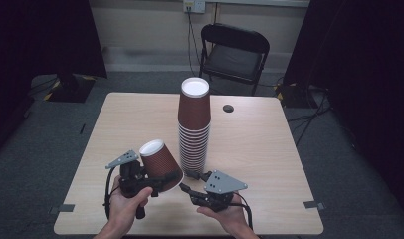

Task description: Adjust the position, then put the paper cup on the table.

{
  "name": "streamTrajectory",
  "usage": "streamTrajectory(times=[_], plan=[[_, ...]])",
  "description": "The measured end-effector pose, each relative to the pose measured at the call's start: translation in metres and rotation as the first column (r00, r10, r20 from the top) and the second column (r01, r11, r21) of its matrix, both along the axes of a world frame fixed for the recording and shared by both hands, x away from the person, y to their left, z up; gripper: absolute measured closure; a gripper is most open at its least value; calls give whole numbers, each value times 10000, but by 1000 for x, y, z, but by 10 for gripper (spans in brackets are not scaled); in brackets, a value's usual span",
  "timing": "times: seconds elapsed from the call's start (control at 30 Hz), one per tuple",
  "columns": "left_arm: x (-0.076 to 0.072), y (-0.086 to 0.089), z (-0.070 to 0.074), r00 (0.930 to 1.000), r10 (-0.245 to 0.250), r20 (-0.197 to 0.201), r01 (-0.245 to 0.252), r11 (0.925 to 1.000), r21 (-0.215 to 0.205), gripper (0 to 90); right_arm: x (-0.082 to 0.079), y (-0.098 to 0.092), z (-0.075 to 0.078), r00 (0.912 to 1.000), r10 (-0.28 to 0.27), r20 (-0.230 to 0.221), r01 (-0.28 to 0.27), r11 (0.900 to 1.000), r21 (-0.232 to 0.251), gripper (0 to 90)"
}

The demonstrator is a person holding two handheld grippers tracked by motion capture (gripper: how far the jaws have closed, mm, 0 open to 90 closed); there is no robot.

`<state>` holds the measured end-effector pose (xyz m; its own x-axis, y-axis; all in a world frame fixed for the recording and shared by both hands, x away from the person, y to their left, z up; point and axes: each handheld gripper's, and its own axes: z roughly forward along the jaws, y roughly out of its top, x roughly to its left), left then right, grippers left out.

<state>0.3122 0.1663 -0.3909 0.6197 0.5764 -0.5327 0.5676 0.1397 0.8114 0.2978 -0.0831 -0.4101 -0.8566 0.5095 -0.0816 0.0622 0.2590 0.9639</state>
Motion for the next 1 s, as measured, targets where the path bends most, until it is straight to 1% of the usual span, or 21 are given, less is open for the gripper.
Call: streamTrajectory(times=[0.07,0.17,0.2,0.27,0.3,0.37,0.4,0.47,0.5,0.6,0.63,0.67,0.73,0.77,0.8,0.83,0.87,0.9,0.93,0.97,1.0], plan=[[0,0,0,10000,2,-95,-3,10000,-61,125,1,3,-1,10000,43,89,-44,10000,44,579],[0,0,0,9997,20,-240,-28,9994,-344,125,3,6,-2,9993,89,355,-94,9999,130,581],[-1,0,0,9995,0,-324,-14,9991,-429,125,3,6,-3,9990,-12,443,4,9999,170,581],[-1,-1,1,9993,-9,-379,-13,9983,-578,125,5,7,-4,9990,-79,443,63,9994,346,584],[-2,-1,1,9992,-64,-390,43,9985,-549,125,6,8,-5,9989,-148,436,128,9990,440,584],[-1,-3,1,9992,-73,-406,46,9978,-665,125,7,9,-4,9983,-153,569,118,9980,619,592],[-1,-3,-1,9981,-57,-605,5,9962,-868,126,8,10,-3,9980,-179,609,136,9975,696,596],[-1,-3,-1,9979,-23,-652,-37,9957,-924,125,9,13,-2,9976,-191,671,138,9969,781,615],[-1,-3,-1,9976,-34,-691,-38,9945,-1045,126,10,15,-2,9969,-244,744,189,9971,735,624],[-1,-3,0,9971,-91,-758,5,9936,-1126,127,12,17,-2,9959,-289,852,205,9951,970,643],[-2,-3,0,9961,-121,-869,8,9917,-1289,127,12,17,-2,9956,-319,884,226,9944,1037,643],[-2,-3,0,9952,-179,-958,55,9917,-1288,127,12,18,-2,9953,-337,909,232,9932,1143,643],[-3,-5,0,9943,-238,-1043,87,9896,-1433,127,11,20,-3,9934,-449,1051,320,9920,1219,646],[-4,-5,0,9940,-342,-1041,201,9909,-1332,127,11,21,-3,9913,-516,1212,356,9908,1308,649],[-5,-7,1,9935,-404,-1065,254,9900,-1387,127,10,21,-3,9899,-571,1299,382,9889,1438,652],[-5,-8,1,9934,-334,-1097,167,9886,-1499,127,9,22,-3,9879,-663,1400,431,9858,1623,658],[-5,-9,1,9927,-399,-1140,220,9879,-1536,127,8,22,-3,9870,-733,1433,484,9843,1699,664],[-6,-9,2,9919,-426,-1194,232,9868,-1601,127,8,23,-2,9836,-810,1612,531,9840,1700,668],[-6,-9,2,9907,-500,-1261,280,9850,-1703,127,8,22,-2,9822,-807,1694,508,9834,1743,672],[-6,-10,2,9898,-563,-1311,323,9835,-1778,127,8,22,-2,9816,-883,1693,560,9808,1868,676],[-6,-10,2,9900,-606,-1277,365,9824,-1834,127,8,22,-1,9818,-872,1688,532,9791,1961,678]])
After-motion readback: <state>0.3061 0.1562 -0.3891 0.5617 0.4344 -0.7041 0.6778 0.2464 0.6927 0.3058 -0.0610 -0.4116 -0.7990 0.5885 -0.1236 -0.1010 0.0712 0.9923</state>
